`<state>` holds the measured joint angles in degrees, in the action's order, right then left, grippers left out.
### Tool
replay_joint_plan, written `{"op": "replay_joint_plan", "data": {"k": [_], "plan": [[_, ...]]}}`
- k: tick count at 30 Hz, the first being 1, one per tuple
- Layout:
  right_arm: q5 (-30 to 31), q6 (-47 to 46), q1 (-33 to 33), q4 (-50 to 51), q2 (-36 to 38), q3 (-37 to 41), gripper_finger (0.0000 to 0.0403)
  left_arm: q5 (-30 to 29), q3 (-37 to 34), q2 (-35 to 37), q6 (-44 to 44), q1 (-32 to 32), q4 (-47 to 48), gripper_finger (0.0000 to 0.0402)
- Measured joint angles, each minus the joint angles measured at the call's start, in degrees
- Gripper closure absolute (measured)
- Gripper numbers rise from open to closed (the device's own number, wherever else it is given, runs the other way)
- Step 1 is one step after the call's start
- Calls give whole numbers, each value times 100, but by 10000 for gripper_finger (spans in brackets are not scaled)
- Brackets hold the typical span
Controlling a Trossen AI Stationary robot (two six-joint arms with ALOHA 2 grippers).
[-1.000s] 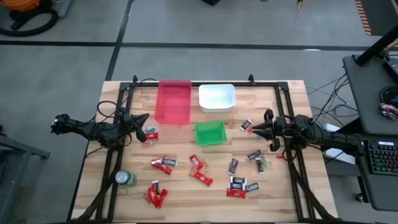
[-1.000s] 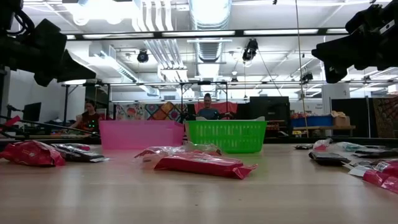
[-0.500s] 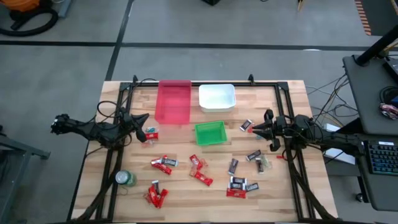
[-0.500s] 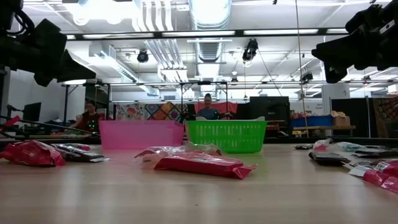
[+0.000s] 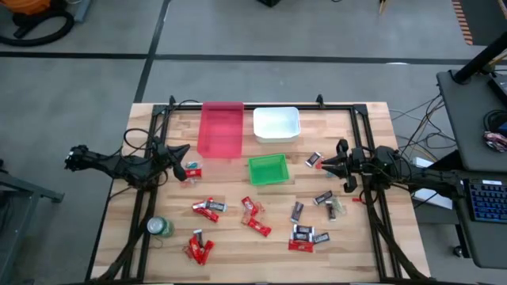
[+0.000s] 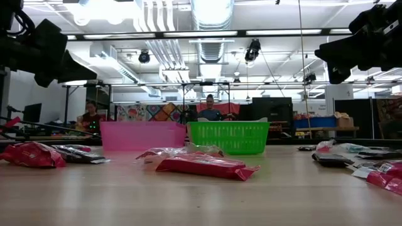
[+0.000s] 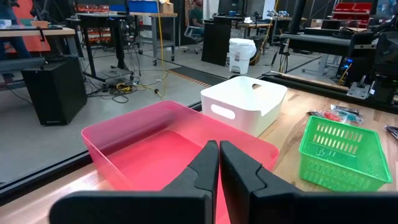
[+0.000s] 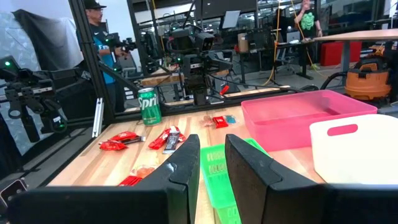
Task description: Sort candy
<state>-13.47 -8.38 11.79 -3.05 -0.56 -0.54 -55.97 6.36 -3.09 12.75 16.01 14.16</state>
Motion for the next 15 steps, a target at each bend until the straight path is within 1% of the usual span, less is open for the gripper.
{"op": "replay_joint_plan", "data": {"k": [3,7,11,12,14,15], "plan": [[7,219,0,-6,-2,-2,333,1,-1,2,0,0,2,402],[24,1116,0,-13,0,-2,333,1,1,0,0,2,1,402],[199,1857,0,-19,0,0,333,1,0,0,35,1,-109,402],[207,1940,-1,-19,0,-1,333,11,-1,0,271,0,-279,402],[208,2011,0,-19,0,0,333,137,1,2,1209,0,-740,402],[205,1986,-1,-16,0,-1,333,149,-3,2,1359,0,-953,402]]}}
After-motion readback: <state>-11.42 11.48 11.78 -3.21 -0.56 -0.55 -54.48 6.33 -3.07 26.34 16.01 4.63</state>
